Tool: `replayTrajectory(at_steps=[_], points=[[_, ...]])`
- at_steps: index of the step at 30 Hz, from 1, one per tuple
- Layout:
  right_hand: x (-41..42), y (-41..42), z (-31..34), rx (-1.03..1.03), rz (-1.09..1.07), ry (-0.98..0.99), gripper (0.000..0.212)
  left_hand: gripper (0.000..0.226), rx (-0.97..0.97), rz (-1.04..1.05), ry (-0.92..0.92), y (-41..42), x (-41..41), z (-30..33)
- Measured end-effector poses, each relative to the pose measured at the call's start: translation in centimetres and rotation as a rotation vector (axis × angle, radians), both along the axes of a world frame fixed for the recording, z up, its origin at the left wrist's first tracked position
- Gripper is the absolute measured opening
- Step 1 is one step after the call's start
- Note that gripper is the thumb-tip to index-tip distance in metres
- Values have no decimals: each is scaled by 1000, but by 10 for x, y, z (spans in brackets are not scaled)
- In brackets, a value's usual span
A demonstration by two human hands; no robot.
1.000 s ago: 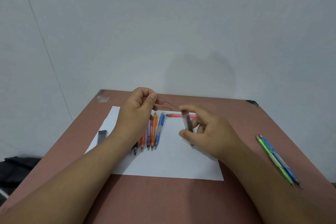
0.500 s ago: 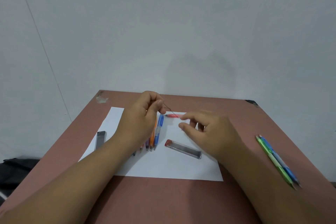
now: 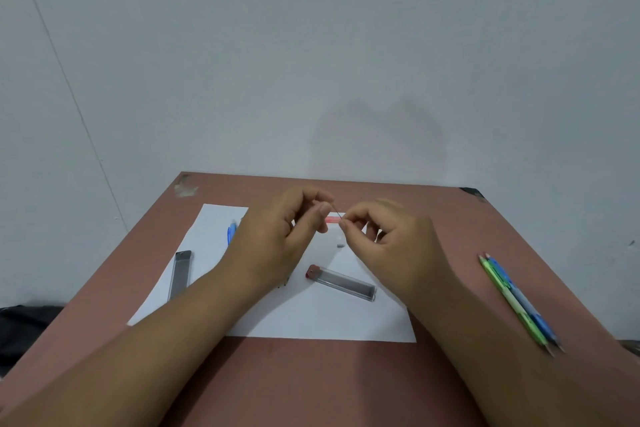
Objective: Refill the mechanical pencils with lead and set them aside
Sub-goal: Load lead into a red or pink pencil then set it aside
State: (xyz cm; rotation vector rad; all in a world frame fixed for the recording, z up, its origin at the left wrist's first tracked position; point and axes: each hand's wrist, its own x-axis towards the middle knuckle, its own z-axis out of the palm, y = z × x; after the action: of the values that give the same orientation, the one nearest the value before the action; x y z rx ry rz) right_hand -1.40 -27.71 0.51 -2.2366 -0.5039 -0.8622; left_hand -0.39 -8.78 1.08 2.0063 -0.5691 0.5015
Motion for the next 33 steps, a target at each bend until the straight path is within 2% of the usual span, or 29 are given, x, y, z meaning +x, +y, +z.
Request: replayTrajectory(at_steps=[4,7,11,17,22,28,33], points=[[1,-5,4,196,-95,76,13,15,-69,30,50,3,1,0],[2,-10,6,326,-183,122,8,15,-15,73,90,5,3,3],[4,-16,8,416,-245,170,9,5,226,157,178,2,13,12],[8,-21,10,526,-243,226,9,11,665,115,231,-16,39,27],[5,-25,13,637,-217,254,10,22,824,143,203,-32,72,17],[4,-26,15,675,-201,262,13,25,845,139,64,-35,78,-8],[5,-25,14,655,-195,240,10,13,705,245,-54,-34,76,-23]])
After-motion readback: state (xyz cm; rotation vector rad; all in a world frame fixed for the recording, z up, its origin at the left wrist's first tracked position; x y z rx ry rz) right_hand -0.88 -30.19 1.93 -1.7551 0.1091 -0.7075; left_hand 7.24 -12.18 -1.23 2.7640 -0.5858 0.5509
